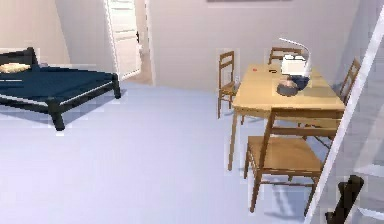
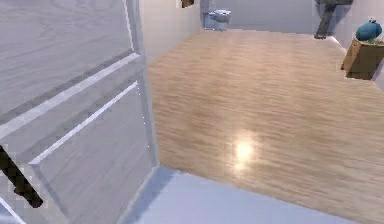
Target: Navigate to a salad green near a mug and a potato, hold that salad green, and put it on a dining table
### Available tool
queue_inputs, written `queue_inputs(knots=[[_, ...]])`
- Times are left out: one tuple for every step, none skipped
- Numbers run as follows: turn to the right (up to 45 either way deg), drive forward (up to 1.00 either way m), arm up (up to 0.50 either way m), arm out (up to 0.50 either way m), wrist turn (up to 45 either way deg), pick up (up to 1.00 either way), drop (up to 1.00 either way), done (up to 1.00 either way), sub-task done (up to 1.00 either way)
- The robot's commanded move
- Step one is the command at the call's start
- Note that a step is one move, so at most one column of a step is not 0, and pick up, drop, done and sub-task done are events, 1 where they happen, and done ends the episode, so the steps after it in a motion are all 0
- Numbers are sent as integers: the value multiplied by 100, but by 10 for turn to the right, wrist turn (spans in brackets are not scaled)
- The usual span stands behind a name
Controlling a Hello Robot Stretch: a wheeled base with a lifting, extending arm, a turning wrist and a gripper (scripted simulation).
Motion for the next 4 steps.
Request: queue_inputs(knots=[[0,15,0,0,0,0,0,0,0],[-120,0,0,0,0,0,0,0,0],[-30,0,0,0,0,0,0,0,0],[0,100,0,0,0,0,0,0,0]])
